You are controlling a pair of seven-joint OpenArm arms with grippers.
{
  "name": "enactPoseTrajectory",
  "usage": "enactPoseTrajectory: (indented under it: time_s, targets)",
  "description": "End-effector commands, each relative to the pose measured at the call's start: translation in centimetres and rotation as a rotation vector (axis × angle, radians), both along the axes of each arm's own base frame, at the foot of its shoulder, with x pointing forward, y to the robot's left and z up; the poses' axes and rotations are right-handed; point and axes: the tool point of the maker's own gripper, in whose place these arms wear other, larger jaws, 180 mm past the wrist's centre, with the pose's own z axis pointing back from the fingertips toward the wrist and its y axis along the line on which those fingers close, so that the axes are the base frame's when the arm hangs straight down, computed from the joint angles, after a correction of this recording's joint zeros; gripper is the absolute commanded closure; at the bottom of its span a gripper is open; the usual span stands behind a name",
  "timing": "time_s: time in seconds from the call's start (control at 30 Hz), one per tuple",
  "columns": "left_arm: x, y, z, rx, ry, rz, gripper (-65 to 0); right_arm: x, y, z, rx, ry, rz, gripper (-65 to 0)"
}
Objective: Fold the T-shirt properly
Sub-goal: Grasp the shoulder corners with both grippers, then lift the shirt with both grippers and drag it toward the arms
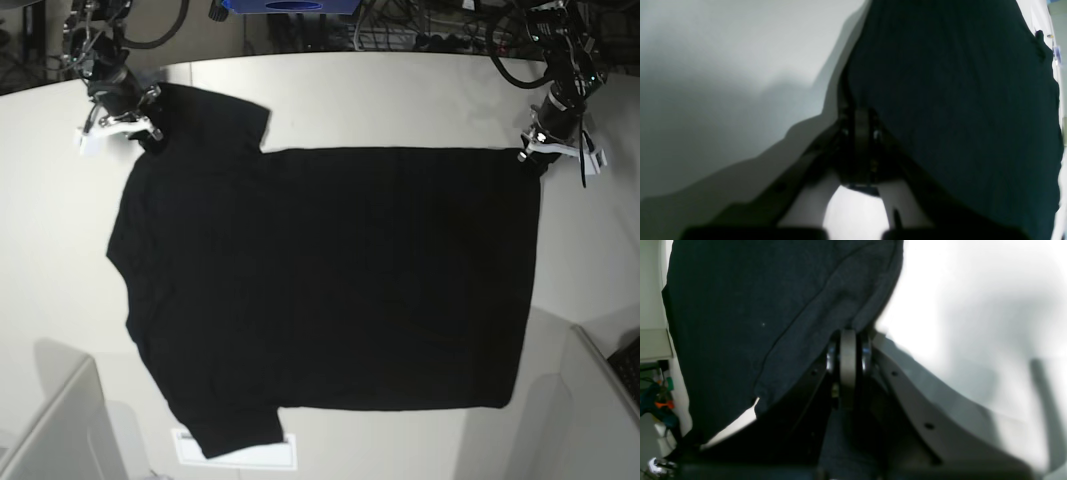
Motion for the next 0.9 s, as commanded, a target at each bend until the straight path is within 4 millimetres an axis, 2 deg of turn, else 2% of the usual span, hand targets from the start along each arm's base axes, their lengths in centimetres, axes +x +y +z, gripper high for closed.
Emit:
enactPoseTrajectory:
  time_s: [0.0,0.13,0.3,0.4,0.63,0.77,0.87]
  targets:
    - [-1.0,0.8,0.4,0.035,0.029,-0.019,0.0,-1.5,-0.6,-0.4,-0.024,0.053,0.005,0.0]
    - [-3.0,0.6,1.6,0.081,0.051,-0.06,0.0,-2.2,-1.9,1.6,-0.066,0.021,-0.015,0.0]
    - [-5.5,0.3,1.7,0.105,0.092,-0.085,0.0,-3.2,-1.6,3.2,-0.095,0.007,0.018,0.0]
    - [-6.0,0.1,2.4,0.126,0.092,-0.104,0.0,-3.3,-1.3,4.3,-0.106,-0.014,0.032,0.0]
    - [-4.1,-1.2,6.4,0.194,-0.004,-0.171,0.0,-1.1,-0.4,7.9,-0.136,-0.123,0.073,0.0]
    - [-2.6,-1.4,7.6,0.202,-0.053,-0.174,0.0,1.5,-0.5,9.2,-0.14,-0.187,0.066,0.0]
    - [-1.7,-1.6,8.0,0.159,-0.092,-0.156,0.0,3.3,0.2,9.9,-0.121,-0.201,0.106,0.0]
